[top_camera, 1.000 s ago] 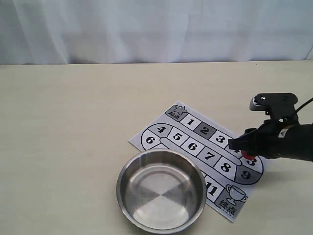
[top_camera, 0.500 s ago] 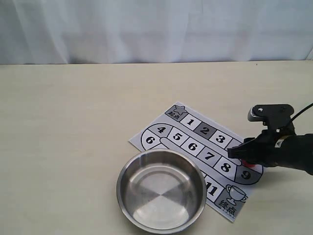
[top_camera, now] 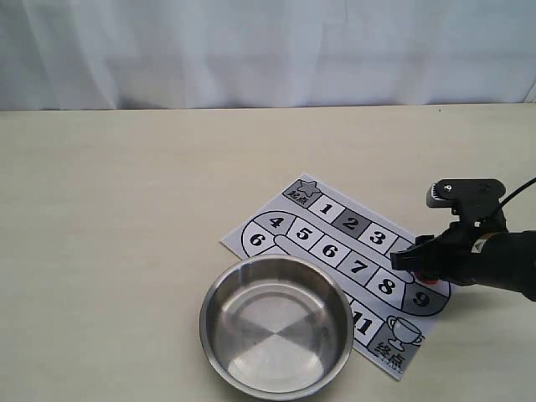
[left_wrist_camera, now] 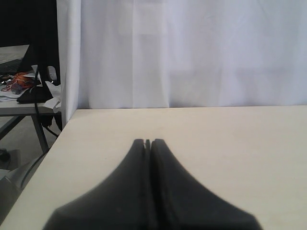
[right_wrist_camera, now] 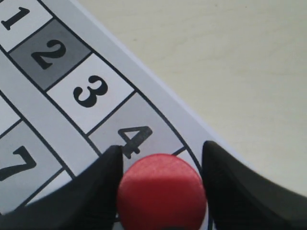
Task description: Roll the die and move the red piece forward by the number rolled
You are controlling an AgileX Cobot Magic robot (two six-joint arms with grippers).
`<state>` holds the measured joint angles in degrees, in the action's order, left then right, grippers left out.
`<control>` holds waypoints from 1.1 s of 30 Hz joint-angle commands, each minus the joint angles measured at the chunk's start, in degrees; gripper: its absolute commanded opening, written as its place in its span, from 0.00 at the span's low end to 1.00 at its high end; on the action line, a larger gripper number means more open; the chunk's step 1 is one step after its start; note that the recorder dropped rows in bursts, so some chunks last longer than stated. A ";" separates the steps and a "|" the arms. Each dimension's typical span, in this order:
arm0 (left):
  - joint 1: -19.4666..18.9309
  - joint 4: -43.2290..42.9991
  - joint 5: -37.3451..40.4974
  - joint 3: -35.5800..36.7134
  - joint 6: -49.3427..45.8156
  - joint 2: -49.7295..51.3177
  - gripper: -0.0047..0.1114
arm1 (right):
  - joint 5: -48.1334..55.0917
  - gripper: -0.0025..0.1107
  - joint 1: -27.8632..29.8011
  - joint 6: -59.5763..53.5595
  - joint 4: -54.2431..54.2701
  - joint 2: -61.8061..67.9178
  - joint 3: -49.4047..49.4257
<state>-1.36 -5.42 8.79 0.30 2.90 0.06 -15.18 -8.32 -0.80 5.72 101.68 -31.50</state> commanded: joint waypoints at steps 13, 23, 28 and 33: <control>0.01 0.05 -0.68 -0.30 0.12 -0.06 0.04 | -2.73 0.57 0.33 0.21 -0.18 -5.13 0.22; 0.01 0.05 -0.68 -0.30 0.12 -0.06 0.04 | 28.17 0.29 0.33 -1.15 4.98 -15.17 -14.34; 0.01 0.05 -0.68 -0.30 0.12 -0.06 0.04 | 46.10 0.17 0.33 -1.15 1.37 -15.07 -22.51; 0.01 0.05 -0.68 -0.30 0.12 -0.06 0.04 | 56.57 0.06 0.33 9.37 -15.46 -15.07 -26.82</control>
<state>-1.36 -5.42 8.79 0.30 2.90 0.06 36.38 -8.23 1.89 -1.35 86.80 -56.73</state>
